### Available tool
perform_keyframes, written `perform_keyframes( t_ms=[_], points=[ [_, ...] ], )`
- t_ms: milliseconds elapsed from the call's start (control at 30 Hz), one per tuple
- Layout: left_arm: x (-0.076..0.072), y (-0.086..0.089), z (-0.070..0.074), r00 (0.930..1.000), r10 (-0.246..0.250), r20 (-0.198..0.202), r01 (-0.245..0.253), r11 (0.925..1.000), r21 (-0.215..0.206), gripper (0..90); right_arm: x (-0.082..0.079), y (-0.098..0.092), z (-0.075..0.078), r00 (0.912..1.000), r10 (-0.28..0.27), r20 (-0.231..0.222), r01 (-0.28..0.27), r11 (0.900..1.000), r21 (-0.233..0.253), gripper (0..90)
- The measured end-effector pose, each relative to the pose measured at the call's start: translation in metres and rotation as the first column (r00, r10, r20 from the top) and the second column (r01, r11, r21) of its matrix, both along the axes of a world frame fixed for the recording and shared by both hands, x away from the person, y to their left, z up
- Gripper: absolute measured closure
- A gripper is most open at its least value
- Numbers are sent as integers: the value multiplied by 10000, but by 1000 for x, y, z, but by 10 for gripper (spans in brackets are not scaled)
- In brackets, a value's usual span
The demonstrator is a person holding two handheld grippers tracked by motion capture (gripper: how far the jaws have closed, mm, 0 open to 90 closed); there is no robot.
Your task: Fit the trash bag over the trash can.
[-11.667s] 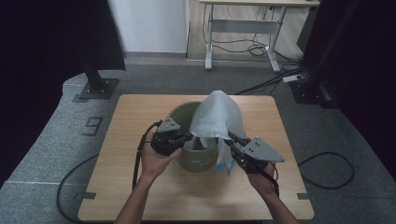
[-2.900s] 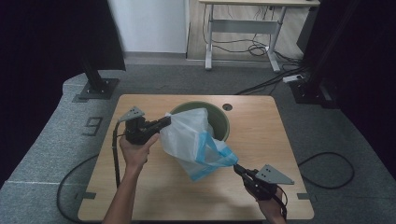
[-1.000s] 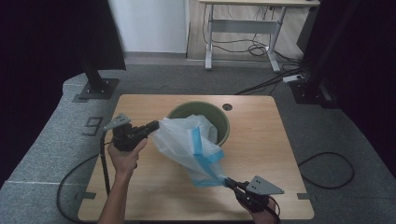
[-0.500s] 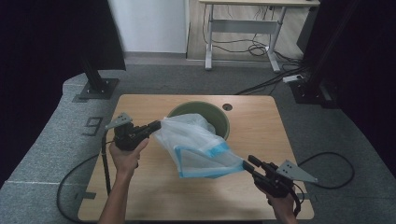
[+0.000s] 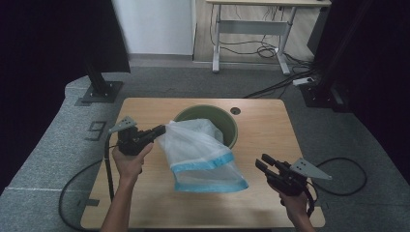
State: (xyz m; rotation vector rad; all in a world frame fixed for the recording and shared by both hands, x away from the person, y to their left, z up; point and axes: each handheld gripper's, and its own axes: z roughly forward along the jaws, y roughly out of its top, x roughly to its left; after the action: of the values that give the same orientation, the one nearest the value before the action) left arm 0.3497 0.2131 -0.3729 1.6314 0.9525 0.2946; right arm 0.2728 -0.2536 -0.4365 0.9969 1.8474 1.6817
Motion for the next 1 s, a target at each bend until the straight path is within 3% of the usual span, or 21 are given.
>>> perform_keyframes(
  t_ms=[133,400,600,667,833,1000],
  points=[
    [1,-2,-1,10000,-35,-15,35,10000,10,900,8,14,-8,9993,279,-268,-283,9995,-160,599],
    [0,-3,-2,10000,-56,-37,56,10000,2,900,12,52,-15,9926,1166,-326,-1186,9906,-683,579],
    [0,-3,-2,9999,-94,-34,94,10000,-28,900,19,66,-13,9906,1332,-316,-1349,9891,-593,584],
    [0,-3,-2,9999,-104,-21,103,9999,-50,900,23,71,-13,9881,1494,-361,-1513,9868,-571,619],
    [-1,-2,-2,9999,-141,-24,141,9999,-36,900,31,78,-13,9841,1703,-505,-1733,9828,-635,868],
    [-1,-2,1,9999,-162,34,162,9998,103,900,29,72,-2,9910,1308,-273,-1330,9859,-1017,887]
  ],
)
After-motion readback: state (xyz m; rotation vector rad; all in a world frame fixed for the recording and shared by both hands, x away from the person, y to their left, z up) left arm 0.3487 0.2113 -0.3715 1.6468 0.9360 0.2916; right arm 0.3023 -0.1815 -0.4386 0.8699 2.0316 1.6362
